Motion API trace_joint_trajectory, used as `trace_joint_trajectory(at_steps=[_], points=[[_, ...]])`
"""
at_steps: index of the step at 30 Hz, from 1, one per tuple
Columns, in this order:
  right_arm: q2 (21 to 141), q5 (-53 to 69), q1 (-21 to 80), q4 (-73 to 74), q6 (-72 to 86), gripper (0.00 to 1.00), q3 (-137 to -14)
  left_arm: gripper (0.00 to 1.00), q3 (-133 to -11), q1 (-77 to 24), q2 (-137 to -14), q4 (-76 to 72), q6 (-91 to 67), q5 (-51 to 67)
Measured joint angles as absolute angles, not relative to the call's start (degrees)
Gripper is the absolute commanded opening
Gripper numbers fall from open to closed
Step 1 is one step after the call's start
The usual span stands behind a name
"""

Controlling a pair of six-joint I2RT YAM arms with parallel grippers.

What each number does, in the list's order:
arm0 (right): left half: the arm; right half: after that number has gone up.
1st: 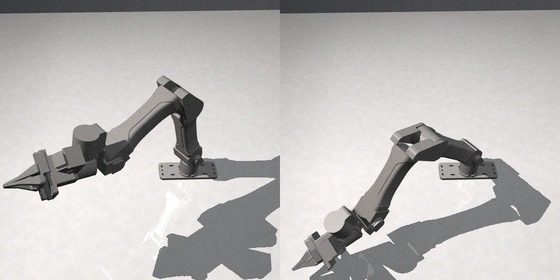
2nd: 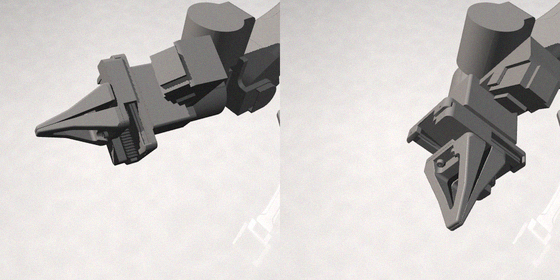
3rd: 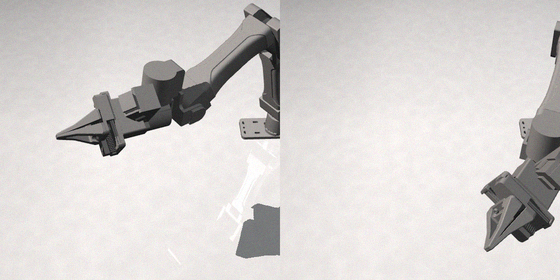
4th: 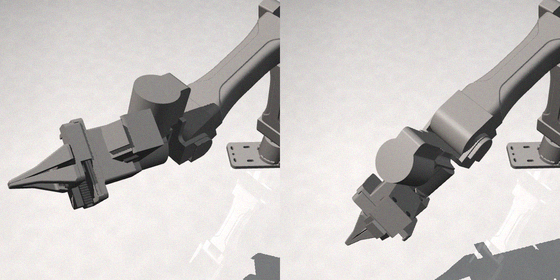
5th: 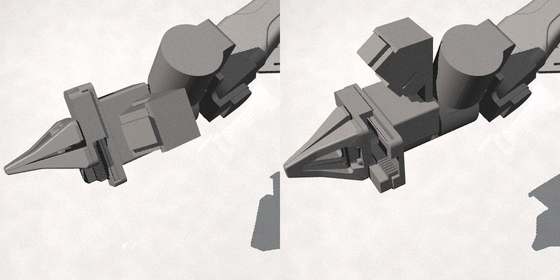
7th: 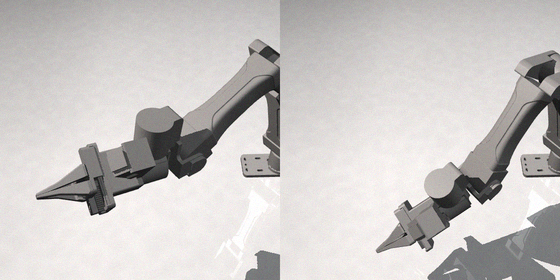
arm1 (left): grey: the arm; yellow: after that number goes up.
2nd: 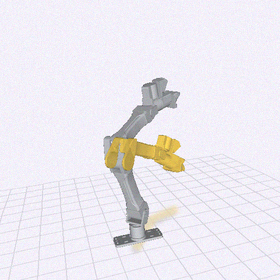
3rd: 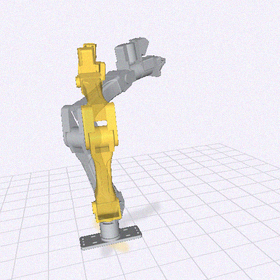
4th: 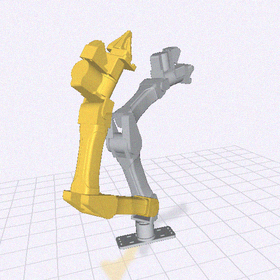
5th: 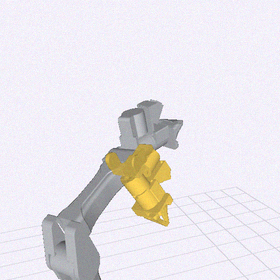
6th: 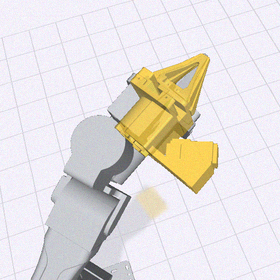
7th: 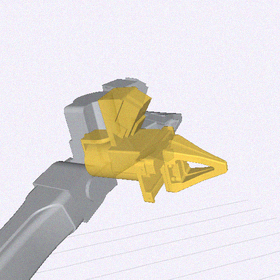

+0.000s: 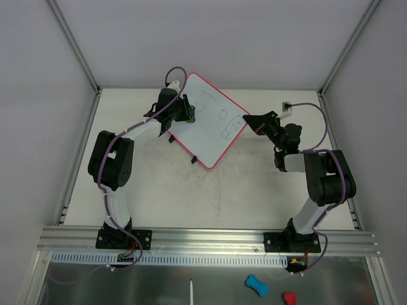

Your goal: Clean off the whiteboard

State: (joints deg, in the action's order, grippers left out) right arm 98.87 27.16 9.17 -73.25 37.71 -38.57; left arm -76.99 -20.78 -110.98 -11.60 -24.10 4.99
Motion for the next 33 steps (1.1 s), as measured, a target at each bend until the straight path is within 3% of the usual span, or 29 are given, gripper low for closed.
trace_joint_trajectory(at_steps=[16,33], points=[[99.0,27.0,9.0,-72.7,37.5,0.0,-38.6,0.0,-78.7,-24.6,-110.7,-11.5,-17.4,7.3],[99.0,27.2,9.0,-72.9,37.5,0.0,-38.6,0.0,-73.9,-19.2,-109.7,-11.3,-29.6,9.0]])
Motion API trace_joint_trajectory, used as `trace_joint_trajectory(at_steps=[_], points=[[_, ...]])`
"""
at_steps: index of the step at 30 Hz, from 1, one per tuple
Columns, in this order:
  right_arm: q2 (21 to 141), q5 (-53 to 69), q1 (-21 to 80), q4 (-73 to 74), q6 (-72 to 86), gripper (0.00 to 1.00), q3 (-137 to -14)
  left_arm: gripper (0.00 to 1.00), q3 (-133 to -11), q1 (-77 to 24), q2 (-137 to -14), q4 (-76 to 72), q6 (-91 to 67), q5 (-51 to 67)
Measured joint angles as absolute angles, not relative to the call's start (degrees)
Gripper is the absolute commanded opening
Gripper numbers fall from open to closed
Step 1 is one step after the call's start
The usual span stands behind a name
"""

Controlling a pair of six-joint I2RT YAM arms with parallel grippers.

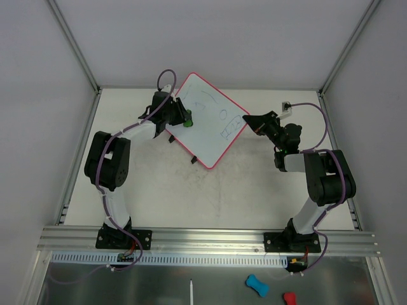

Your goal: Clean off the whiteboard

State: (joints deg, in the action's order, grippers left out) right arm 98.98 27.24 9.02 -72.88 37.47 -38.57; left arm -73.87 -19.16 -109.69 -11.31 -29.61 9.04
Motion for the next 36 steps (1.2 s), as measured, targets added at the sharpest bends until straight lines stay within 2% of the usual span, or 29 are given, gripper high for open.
trace_joint_trajectory(at_steps=[12,25,36], points=[[99.0,27.5,9.1,-73.4,37.6,0.0,-38.6,0.0,-77.1,-16.7,-111.0,-6.6,-32.0,12.0],[99.0,27.6,9.2,-73.5,37.9,0.0,-38.6,0.0,-93.8,-16.0,-118.9,-2.3,-27.2,15.4],[99.0,27.4,9.2,-73.1,38.1,0.0,-38.6,0.0,-94.2,-18.3,-118.8,-2.4,-20.0,14.1]])
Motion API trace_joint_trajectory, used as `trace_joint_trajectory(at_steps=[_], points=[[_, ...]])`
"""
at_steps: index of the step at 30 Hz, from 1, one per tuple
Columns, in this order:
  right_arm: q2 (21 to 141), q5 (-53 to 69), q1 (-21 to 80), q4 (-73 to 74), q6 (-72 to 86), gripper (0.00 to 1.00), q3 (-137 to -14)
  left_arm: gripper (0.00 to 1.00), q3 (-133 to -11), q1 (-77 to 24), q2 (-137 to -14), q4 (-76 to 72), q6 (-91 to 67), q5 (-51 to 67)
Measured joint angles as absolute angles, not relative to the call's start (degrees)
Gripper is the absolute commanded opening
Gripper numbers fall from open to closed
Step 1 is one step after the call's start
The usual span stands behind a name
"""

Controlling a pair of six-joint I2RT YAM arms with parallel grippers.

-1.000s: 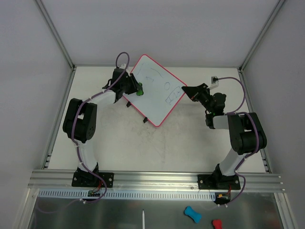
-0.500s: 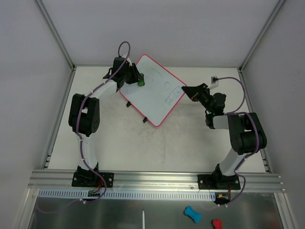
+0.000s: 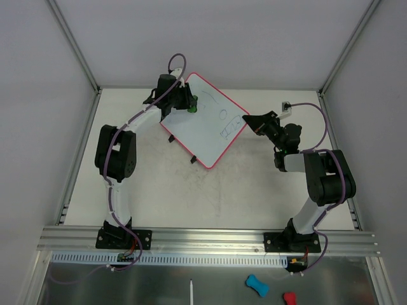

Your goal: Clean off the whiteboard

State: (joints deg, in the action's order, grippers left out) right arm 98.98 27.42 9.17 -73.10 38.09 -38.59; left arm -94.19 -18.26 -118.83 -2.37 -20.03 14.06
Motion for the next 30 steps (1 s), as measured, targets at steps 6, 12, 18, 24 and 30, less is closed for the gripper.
trace_joint_trajectory(at_steps=[6,12,18,24,30], points=[[99.0,27.4,9.1,-73.0,38.0,0.0,-38.6,0.0,-91.2,-24.9,-115.5,-2.7,-16.1,9.9],[99.1,27.1,9.1,-72.8,37.8,0.0,-38.6,0.0,-90.5,-30.1,-114.1,-2.8,-13.4,10.2],[99.1,27.0,9.1,-72.7,37.6,0.0,-38.6,0.0,-90.9,-29.9,-114.2,-2.5,-13.1,11.0],[99.1,27.0,9.1,-72.7,37.7,0.0,-38.6,0.0,-95.0,-29.0,-116.0,0.8,-13.1,13.1],[99.1,27.0,9.1,-72.7,37.7,0.0,-38.6,0.0,-102.1,-28.6,-119.3,3.4,-13.0,13.5]])
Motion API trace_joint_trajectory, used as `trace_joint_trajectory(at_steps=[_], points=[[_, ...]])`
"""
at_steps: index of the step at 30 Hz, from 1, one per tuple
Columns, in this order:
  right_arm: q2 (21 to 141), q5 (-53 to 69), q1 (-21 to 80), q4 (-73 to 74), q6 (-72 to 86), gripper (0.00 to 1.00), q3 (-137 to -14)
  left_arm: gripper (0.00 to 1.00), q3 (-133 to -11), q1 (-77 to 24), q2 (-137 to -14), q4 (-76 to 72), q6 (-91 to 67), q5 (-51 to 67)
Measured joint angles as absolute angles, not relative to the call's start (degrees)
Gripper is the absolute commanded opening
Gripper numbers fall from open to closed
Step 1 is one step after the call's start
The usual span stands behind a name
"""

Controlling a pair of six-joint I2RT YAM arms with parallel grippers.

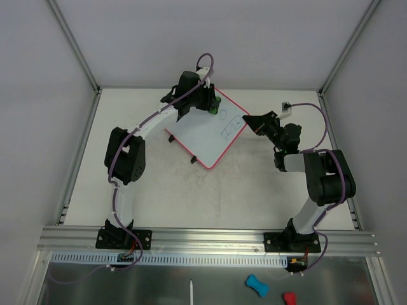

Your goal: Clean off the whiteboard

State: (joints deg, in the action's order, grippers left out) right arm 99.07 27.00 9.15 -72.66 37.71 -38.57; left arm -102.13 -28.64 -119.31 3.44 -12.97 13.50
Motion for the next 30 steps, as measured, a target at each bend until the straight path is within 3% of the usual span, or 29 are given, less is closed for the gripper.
trace_joint_trajectory(at_steps=[14,30], points=[[99.1,26.8,9.1,-72.0,38.2,0.0,-38.6,0.0,-112.4,-26.0,-124.8,9.9,-15.6,12.5],[99.1,27.7,9.5,-73.8,38.2,0.0,-38.6,0.0,-114.8,-13.2,-128.6,13.0,-23.2,5.8]])
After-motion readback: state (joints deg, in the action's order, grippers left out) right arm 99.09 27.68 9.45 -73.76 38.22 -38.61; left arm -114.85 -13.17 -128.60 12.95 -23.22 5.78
